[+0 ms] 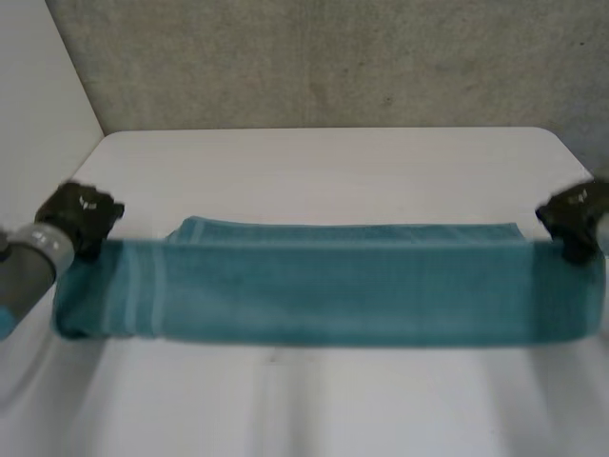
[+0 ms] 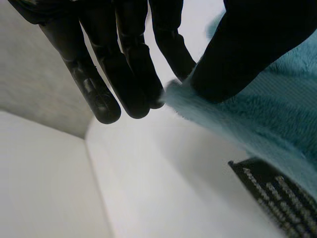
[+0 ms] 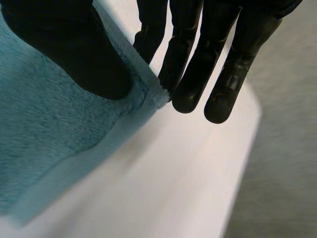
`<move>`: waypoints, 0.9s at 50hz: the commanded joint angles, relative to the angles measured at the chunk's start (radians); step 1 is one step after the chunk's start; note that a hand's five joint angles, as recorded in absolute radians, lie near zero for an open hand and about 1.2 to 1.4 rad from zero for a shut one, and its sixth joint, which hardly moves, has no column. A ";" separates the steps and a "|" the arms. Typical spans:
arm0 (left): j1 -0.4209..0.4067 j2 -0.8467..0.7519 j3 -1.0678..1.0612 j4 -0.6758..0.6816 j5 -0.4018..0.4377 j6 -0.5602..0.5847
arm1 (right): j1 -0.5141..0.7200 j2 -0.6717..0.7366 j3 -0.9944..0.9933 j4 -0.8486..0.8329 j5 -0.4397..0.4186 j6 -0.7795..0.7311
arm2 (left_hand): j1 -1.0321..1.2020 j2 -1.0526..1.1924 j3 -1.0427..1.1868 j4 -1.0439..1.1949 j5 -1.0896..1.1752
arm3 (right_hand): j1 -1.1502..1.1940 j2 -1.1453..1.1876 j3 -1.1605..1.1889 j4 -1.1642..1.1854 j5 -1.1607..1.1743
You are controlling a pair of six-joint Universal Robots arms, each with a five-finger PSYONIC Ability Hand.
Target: Fold the laundry
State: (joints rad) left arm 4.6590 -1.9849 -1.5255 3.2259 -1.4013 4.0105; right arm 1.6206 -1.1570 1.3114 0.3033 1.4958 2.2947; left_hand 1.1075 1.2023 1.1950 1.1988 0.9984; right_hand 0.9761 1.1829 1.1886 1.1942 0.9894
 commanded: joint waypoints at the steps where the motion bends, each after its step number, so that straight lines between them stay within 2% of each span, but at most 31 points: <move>1: -0.077 -0.019 0.399 0.103 -0.008 -0.045 | 0.104 0.071 -0.469 -0.147 0.113 0.094 | 0.289 0.194 0.201 0.197 0.223 | 0.420 0.213 0.208 0.202 0.232; 3: -0.088 0.007 0.496 0.234 -0.016 -0.132 | 0.107 0.065 -0.578 -0.274 0.121 0.173 | 0.289 0.194 0.201 0.197 0.223 | 0.420 0.213 0.208 0.202 0.232; 7: -0.069 0.096 0.531 0.450 -0.060 -0.322 | 0.099 -0.004 -0.587 -0.466 0.126 0.284 | 0.289 0.194 0.201 0.197 0.223 | 0.420 0.213 0.208 0.202 0.232; 11: -0.042 0.132 0.515 0.483 -0.088 -0.399 | 0.101 -0.119 -0.474 -0.487 0.115 0.310 | 0.289 0.194 0.201 0.197 0.223 | 0.420 0.213 0.208 0.202 0.232; 18: -0.034 0.138 0.352 0.448 -0.076 -0.404 | 0.107 -0.155 -0.227 -0.494 0.072 0.313 | 0.289 0.194 0.201 0.197 0.223 | 0.420 0.213 0.208 0.202 0.232; 28: -0.036 0.106 0.018 0.485 0.007 -0.403 | 0.102 -0.147 0.024 -0.500 0.020 0.319 | 0.289 0.194 0.201 0.197 0.223 | 0.420 0.213 0.208 0.202 0.232; 35: -0.051 -0.008 -0.186 0.641 0.012 -0.398 | 0.101 0.023 0.135 -0.510 -0.015 0.322 | 0.289 0.194 0.201 0.197 0.223 | 0.420 0.213 0.208 0.202 0.232; 41: -0.075 -0.087 -0.266 0.663 0.016 -0.395 | 0.094 0.134 0.161 -0.491 -0.008 0.310 | 0.289 0.194 0.201 0.197 0.223 | 0.420 0.213 0.208 0.202 0.232; 45: -0.079 -0.095 -0.301 0.652 0.028 -0.392 | 0.091 0.119 0.190 -0.448 -0.009 0.276 | 0.289 0.194 0.201 0.197 0.223 | 0.420 0.213 0.208 0.202 0.232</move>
State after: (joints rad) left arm 4.5953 -2.0431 -1.7714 3.8832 -1.3852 3.6153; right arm 1.7178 -1.0617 1.4703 -0.1944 1.4844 2.6107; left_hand 1.1076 1.2037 1.1966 1.1993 0.9984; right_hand 0.9779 1.1830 1.1888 1.1945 0.9974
